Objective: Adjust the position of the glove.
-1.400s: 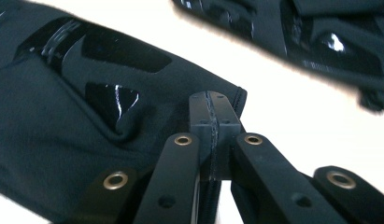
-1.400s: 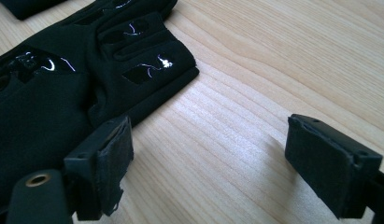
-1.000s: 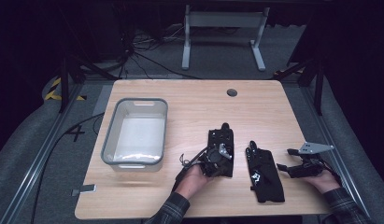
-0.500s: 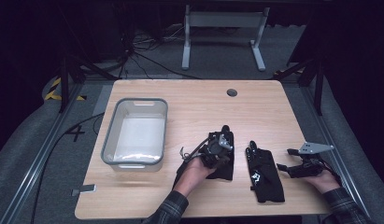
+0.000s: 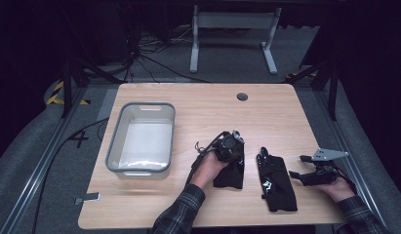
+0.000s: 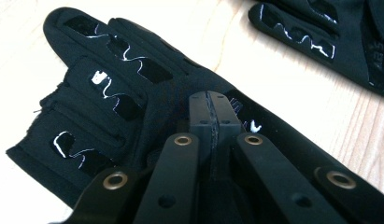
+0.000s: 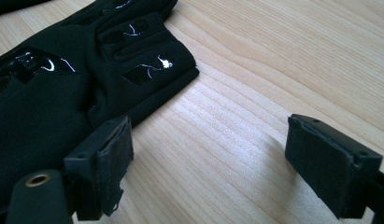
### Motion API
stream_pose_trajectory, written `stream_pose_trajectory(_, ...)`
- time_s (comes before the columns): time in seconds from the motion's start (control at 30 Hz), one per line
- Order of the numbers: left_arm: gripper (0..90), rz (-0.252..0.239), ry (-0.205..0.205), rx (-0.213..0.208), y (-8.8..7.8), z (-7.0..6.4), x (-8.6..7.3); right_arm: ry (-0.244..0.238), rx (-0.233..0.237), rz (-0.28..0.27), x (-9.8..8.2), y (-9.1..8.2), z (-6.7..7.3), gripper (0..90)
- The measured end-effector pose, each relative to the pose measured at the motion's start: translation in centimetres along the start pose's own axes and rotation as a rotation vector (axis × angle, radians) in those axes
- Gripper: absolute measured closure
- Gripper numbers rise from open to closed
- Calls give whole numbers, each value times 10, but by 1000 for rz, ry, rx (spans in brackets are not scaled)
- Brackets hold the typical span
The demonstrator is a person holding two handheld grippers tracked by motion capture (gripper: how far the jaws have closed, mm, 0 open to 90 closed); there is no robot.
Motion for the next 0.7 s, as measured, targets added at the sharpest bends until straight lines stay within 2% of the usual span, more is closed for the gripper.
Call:
stream_pose_trajectory(0.1,897,0,-1,10,-1,-4,-5,-4,6,13,0,0,0,169)
stream_pose_trajectory(0.2,898,6,1,11,-5,-9,-12,-29,9,35,1,-2,1,191)
stream_pose_trajectory(0.27,898,9,8,15,-6,-10,-15,-42,12,38,2,-3,2,196)
stream_pose_trajectory(0.37,898,8,-1,11,-10,-15,-22,-66,25,17,9,-6,7,232)
stream_pose_trajectory(0.4,898,12,-3,8,-12,-16,-25,-77,45,-11,15,-9,12,280)
stream_pose_trajectory(0.53,897,13,-12,2,-18,-25,-38,-94,118,-55,26,-15,26,437)
stream_pose_trajectory(0.57,898,13,-12,2,-18,-25,-38,-94,118,-55,26,-15,26,437)
stream_pose_trajectory(0.6,898,11,-11,0,-19,-26,-40,-122,179,-61,30,-14,39,554)
stream_pose_trajectory(0.63,898,10,-15,0,-20,-27,-43,-122,179,-61,30,-14,39,554)
stream_pose_trajectory(0.7,898,8,-20,1,-22,-29,-47,-147,224,-56,32,-12,49,644)
Point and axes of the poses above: each handheld gripper's, and its own axes: y roughly forward along the jaws, x roughly out of its top, z roughly to its left, the point moved 9 cm from there along y, roughly forward along the jaws, and after that the axes turned 15 degrees about -y, right-handed, at the moved point
